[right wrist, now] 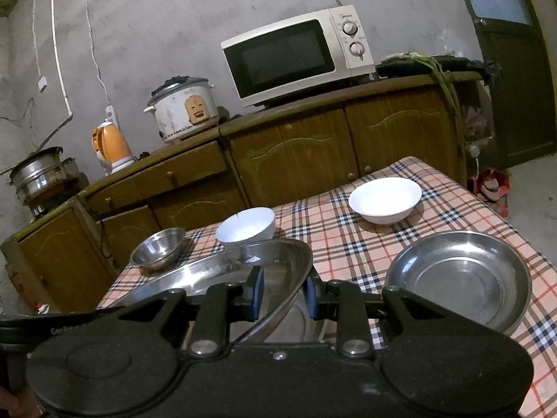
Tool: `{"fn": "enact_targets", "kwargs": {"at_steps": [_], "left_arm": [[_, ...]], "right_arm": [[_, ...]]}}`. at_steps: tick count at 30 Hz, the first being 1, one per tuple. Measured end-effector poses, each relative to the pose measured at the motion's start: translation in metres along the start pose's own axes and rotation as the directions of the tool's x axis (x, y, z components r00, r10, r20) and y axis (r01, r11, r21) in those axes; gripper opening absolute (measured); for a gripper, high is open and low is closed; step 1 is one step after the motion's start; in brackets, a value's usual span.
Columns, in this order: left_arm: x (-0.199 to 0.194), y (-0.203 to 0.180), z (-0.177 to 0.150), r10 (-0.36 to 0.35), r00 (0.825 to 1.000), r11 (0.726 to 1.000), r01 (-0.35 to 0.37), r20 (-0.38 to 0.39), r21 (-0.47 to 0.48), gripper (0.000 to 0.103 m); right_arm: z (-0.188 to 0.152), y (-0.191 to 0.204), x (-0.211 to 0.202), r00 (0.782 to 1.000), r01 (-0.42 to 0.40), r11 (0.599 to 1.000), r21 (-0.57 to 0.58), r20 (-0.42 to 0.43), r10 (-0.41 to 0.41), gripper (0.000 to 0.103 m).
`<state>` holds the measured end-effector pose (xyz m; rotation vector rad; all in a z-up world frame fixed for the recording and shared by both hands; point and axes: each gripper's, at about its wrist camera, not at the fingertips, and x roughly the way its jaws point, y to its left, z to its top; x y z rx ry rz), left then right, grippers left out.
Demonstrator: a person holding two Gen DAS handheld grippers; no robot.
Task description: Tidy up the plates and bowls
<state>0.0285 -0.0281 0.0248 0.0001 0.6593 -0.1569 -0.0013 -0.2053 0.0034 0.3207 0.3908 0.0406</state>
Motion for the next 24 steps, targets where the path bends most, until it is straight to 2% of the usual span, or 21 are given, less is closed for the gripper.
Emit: {"fn": "enact_targets", "kwargs": {"at_steps": [24], "left_arm": [[0.048,0.002,-0.008,0.007,0.995,1.000,-0.006,-0.095,0.012,0.017]], "right_arm": [[-0.020,-0.020,0.051,0.995,0.027,1.000,0.009,-0.098,-0.026,0.032]]}}
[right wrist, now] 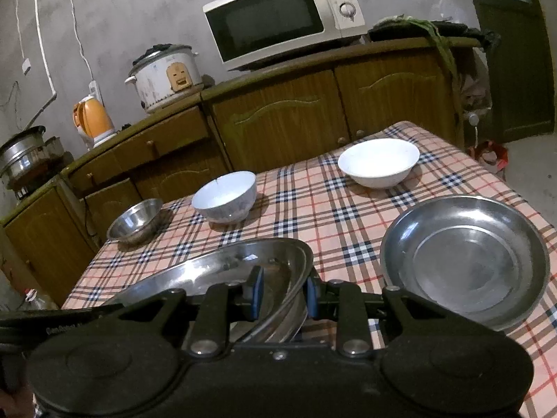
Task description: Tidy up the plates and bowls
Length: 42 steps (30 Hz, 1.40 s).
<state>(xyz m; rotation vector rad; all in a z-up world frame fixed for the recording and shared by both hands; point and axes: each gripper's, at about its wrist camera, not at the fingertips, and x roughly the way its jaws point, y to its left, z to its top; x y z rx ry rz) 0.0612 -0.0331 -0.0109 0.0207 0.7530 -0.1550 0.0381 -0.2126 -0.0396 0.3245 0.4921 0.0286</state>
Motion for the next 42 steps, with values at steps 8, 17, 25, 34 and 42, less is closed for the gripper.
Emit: {"fn": "enact_targets", "kwargs": {"at_steps": [8,17,25,34,42], "left_arm": [[0.015,0.004,0.003,0.011,1.000,1.000,-0.011,-0.010,-0.001,0.017],[0.034,0.008,0.008,0.024,1.000,1.000,-0.024,0.003,0.005,0.018],[0.052,0.011,0.012,0.037,0.999,0.999,-0.037,0.013,0.017,0.018],[0.067,0.014,0.014,0.034,0.999,0.999,-0.034,0.016,0.019,0.018],[0.074,0.015,0.014,0.036,0.999,0.999,-0.036,0.016,0.030,0.018]], "right_arm": [[0.000,-0.001,0.020,1.000,-0.007,1.000,-0.010,-0.019,0.007,0.032],[0.005,0.000,0.046,0.999,-0.017,0.999,-0.028,-0.031,0.017,0.032],[0.009,-0.001,0.072,0.999,-0.020,0.999,-0.045,-0.049,0.018,0.032],[0.012,-0.003,0.090,0.998,-0.020,0.998,-0.059,-0.058,0.017,0.032],[0.009,-0.004,0.098,0.997,-0.014,0.997,-0.071,-0.074,0.009,0.032]]}}
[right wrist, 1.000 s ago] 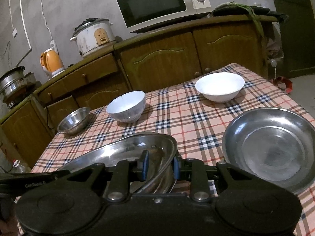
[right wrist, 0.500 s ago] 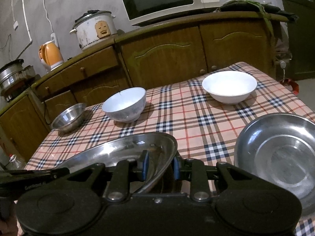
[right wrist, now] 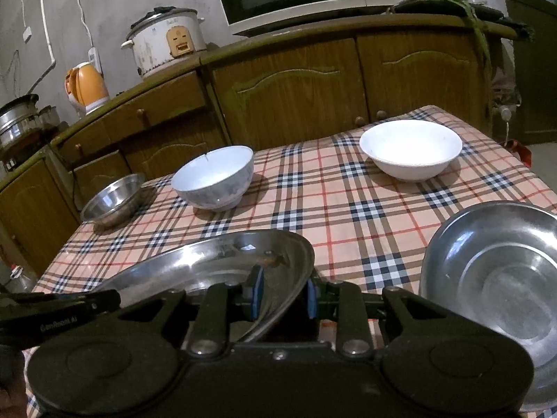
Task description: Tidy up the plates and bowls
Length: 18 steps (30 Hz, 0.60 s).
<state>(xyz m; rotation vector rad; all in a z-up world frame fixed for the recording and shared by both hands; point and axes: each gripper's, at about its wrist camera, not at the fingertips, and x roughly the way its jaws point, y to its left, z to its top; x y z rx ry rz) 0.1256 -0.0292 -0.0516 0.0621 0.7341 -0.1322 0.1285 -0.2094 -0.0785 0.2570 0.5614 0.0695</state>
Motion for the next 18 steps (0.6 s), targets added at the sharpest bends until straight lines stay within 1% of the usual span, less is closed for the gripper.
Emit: {"fn": "enact_targets", "kwargs": {"at_steps": [11,18], "left_arm": [[0.002,0.001,-0.004,0.004,1.000,1.000,-0.004,-0.001,0.003,0.018],[0.005,0.000,-0.010,0.020,1.000,1.000,-0.020,-0.005,-0.004,0.019]], "right_arm": [[-0.008,-0.002,0.006,0.999,0.000,1.000,-0.001,-0.032,0.000,0.032],[-0.013,-0.002,0.009,0.999,0.000,1.000,0.002,-0.054,0.000,0.032]]}}
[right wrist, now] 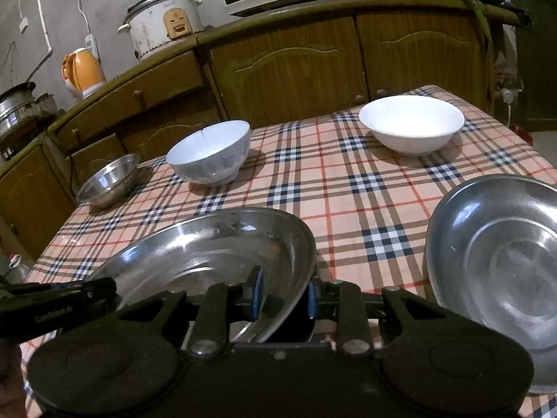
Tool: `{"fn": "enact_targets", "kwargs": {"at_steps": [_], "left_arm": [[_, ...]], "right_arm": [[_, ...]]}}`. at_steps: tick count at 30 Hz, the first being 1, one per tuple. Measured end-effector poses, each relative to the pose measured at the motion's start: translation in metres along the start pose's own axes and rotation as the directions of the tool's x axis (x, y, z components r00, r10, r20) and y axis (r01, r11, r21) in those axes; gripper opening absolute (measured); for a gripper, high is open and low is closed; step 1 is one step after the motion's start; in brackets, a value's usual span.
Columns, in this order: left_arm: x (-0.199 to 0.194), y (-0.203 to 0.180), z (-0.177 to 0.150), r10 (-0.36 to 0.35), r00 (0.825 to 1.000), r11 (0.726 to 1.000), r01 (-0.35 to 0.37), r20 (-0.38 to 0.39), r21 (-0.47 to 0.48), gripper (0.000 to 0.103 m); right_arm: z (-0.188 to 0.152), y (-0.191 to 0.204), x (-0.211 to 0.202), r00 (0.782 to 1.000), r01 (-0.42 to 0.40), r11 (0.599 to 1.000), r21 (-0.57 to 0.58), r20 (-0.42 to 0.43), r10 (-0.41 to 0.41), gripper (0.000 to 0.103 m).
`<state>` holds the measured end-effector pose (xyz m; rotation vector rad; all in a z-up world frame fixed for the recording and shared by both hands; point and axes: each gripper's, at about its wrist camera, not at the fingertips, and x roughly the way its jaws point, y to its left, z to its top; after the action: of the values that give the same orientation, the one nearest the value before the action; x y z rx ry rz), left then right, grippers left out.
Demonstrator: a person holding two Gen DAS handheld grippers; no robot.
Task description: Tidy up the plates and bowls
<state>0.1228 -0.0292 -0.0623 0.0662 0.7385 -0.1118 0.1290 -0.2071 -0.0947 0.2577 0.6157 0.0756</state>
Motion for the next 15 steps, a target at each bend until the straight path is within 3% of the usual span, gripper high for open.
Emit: {"fn": "enact_targets", "kwargs": {"at_steps": [15], "left_arm": [[0.011,0.002,-0.011,0.014,0.999,1.000,-0.015,-0.042,-0.017,0.023]], "right_arm": [[-0.004,0.001,0.001,0.999,-0.021,1.000,-0.008,-0.035,0.020,0.031]]}}
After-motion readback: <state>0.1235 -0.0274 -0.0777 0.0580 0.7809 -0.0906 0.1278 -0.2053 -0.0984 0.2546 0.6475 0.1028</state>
